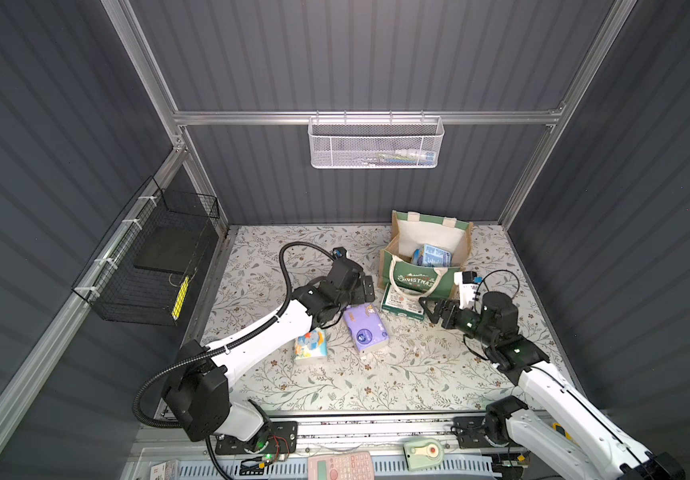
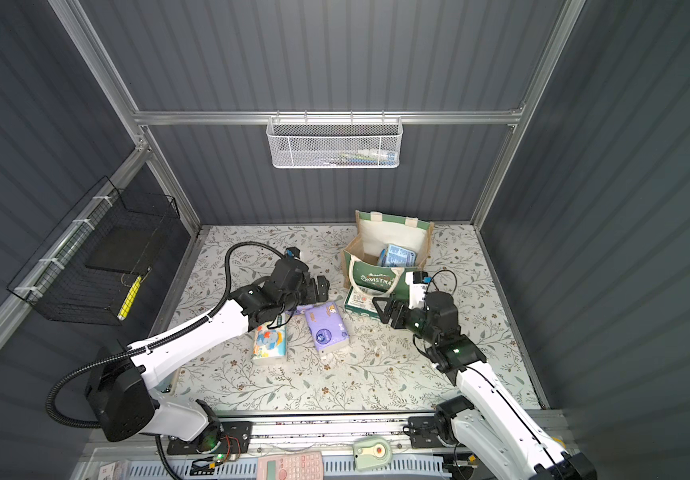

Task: Put tissues into the canvas bag
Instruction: Pick up the pack of facial tissues from the center of the board.

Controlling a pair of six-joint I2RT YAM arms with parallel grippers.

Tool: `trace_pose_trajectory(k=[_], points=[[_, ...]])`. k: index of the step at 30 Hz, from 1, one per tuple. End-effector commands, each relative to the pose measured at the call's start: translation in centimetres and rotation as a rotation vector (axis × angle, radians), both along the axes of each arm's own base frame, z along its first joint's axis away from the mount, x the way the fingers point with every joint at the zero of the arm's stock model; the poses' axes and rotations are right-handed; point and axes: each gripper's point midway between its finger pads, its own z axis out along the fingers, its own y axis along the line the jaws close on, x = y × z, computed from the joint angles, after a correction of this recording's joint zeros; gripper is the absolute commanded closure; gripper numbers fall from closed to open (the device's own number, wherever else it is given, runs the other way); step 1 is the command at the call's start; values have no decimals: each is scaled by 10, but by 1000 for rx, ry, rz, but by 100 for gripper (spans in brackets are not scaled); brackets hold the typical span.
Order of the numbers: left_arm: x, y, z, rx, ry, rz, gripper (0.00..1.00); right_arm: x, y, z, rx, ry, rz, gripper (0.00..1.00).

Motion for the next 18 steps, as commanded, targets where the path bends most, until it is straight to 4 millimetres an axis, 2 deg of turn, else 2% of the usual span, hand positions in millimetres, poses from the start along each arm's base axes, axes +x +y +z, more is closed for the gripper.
trace_pose_trajectory(k=[1,8,12,18], points=[[-21,0,-25,-56,124,40,0,5,17,-2,18,-16,3,22],[-47,0,-68,-37,241,35,0,-3,58,-45,-14,78,107,24],[-60,2,-92,-54,303,38,0,-3,72,-73,-21,154,122,28],[-68,1,-111,-38,347,15,4,-2,85,-90,-44,214,141,30]])
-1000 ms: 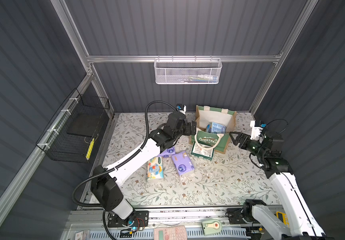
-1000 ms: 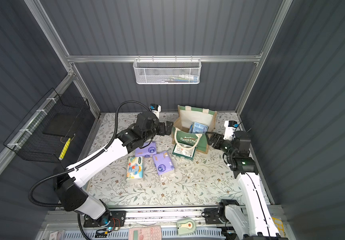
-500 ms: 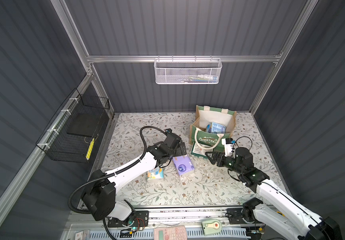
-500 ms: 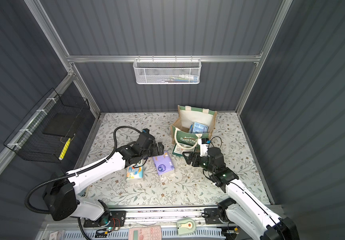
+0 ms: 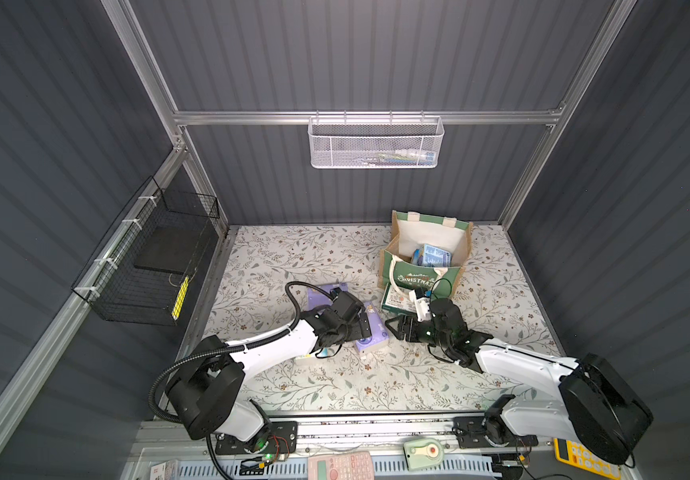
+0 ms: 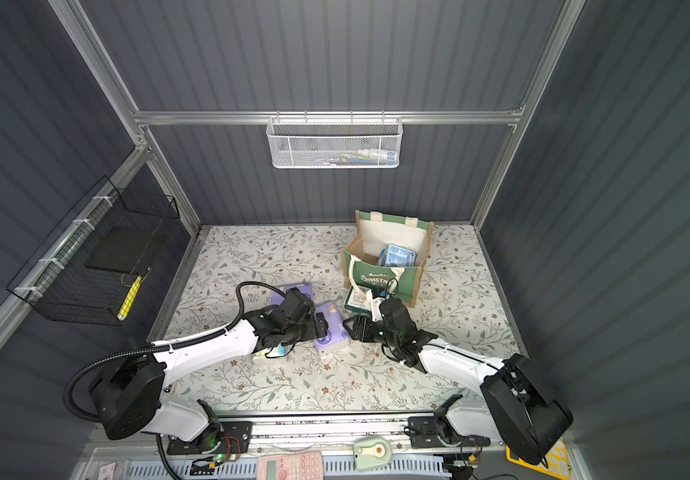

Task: Put tissues into the canvas bag
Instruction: Pick up the pack of facial tissues from the center of the board.

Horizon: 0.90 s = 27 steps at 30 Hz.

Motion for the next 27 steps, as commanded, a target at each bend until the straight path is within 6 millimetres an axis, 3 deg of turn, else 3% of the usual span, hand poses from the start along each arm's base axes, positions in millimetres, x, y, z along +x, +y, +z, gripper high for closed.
trace_pose_trajectory(k=[1,9,17,27], points=[[-3,-6,-9,-13,34,-12,5,6,9,7,21,-12,-5,30],[-2,-20,-19,-36,55,-67,14,6,16,-14,8,82,-1,33],[2,-41,-15,-94,34,-174,23,7,23,-18,26,114,13,33],[-1,-64,-3,-207,2,-278,34,-3,33,-17,81,157,74,47]])
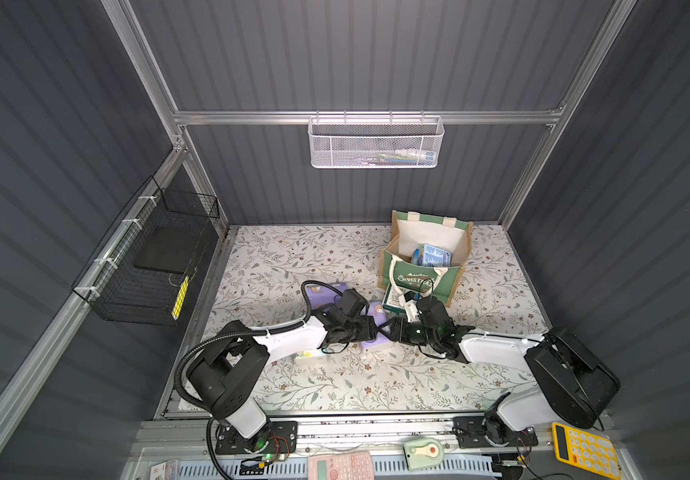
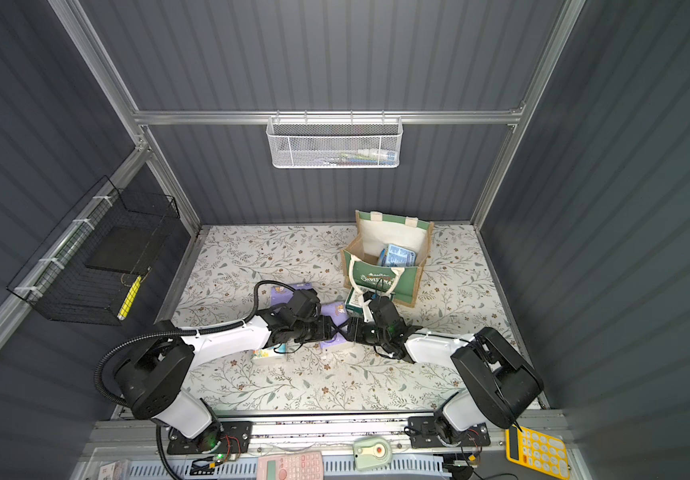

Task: Put tissues into the canvas bag
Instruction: Pick up the pack of facial tissues from the center of the board.

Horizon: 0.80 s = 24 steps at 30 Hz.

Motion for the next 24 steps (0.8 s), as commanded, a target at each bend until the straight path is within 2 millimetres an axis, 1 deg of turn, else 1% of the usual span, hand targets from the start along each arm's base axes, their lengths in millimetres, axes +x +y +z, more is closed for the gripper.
trace_pose_trajectory(k=[1,5,7,10,14,16,19,22,24], points=[[-1,-19,13,-89,-34,-83,35,-3,12,16,64,-14,41,49],[-3,-30,22,-142,-48,-134,37,-16,10,22,92,-1,71,55],[-6,-32,22,-149,-40,-151,37,-25,9,24,97,3,91,57],[-9,-28,19,-129,-27,-155,37,-37,7,24,72,15,130,58],[-13,-13,11,-57,-9,-132,36,-47,0,11,13,73,146,55],[-14,-6,8,-23,-4,-119,35,-47,-3,6,-11,88,134,53],[-12,3,4,24,-3,-100,33,-41,-8,3,-36,91,85,48],[-10,3,6,23,-10,-101,33,-35,-15,4,-55,78,30,45],[-9,3,8,19,-18,-109,33,-33,-17,8,-42,62,3,40]])
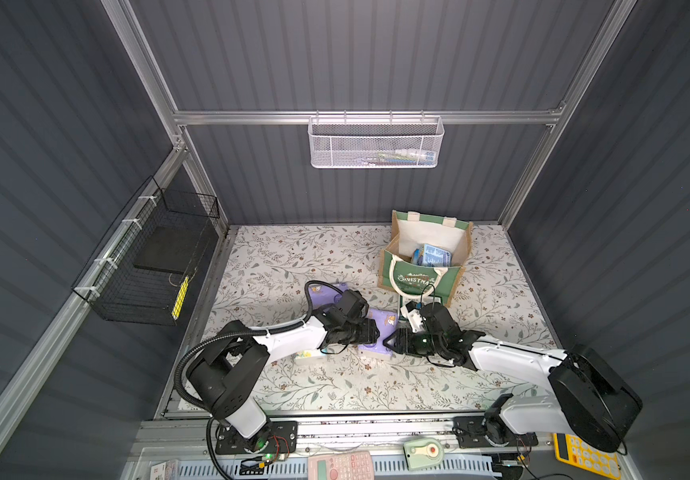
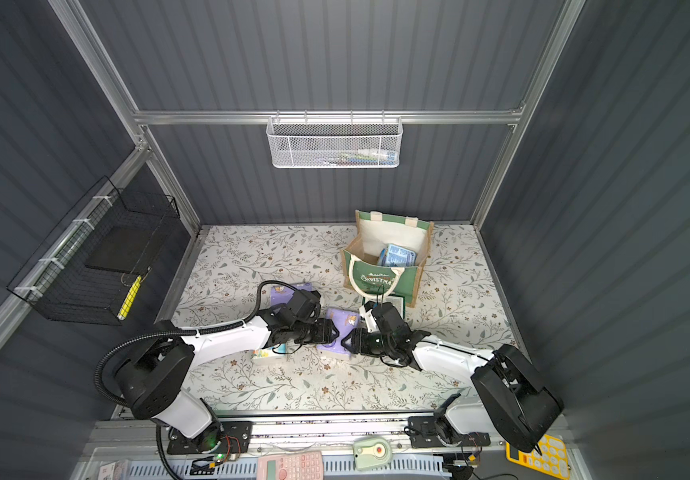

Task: Put tissues into the canvas bag
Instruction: Pick up the pack of facial tissues from the center of the board.

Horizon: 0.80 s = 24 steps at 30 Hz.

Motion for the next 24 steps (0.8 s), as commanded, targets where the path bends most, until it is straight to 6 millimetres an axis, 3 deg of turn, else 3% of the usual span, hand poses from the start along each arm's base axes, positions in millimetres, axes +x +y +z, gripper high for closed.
trace_pose_trajectory(k=[1,8,19,24], points=[[1,4,12,9,-29,-25,33,8,-5,8,0,-37,-58,39],[8,9,15,14,-40,-43,32,14,-14,1,-9,-33,-137,27],[14,6,-1,59,-15,-89,33,25,-18,-7,-3,-6,-209,28],[11,14,-11,104,6,-78,33,29,-20,-9,7,6,-247,28]])
